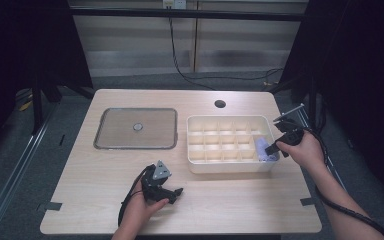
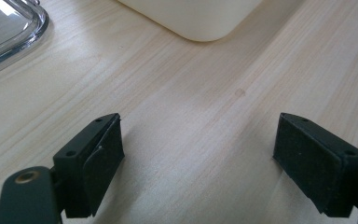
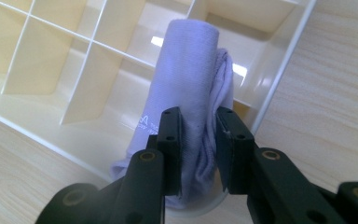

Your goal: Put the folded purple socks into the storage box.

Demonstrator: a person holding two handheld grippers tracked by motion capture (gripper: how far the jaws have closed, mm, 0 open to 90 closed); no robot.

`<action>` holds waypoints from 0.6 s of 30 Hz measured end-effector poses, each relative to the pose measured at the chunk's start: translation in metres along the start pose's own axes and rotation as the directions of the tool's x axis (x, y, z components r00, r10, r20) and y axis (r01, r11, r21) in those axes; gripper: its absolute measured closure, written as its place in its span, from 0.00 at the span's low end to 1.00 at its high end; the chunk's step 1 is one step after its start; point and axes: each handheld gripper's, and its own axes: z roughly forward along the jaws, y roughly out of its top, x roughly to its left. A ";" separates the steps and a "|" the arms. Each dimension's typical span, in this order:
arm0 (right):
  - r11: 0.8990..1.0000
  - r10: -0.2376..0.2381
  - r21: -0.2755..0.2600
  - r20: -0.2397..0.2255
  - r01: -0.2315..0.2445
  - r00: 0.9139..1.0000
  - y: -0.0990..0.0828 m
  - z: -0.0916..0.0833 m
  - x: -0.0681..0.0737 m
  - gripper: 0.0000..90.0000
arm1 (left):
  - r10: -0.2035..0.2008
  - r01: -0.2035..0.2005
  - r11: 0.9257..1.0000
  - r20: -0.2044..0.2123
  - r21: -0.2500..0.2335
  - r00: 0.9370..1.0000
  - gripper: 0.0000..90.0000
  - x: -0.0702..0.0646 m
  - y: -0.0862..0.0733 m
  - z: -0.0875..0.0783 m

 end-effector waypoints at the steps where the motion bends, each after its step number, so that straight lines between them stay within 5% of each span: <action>1: 1.000 0.000 0.001 0.004 0.000 1.000 0.000 0.000 0.001 0.82 | 0.000 0.000 1.000 0.001 0.001 1.000 0.17 0.000 0.000 0.000; 18: 0.999 -0.039 0.007 0.054 0.038 0.998 0.000 0.002 0.007 0.82 | 0.000 0.000 1.000 0.002 -0.001 1.000 0.17 0.000 0.000 0.000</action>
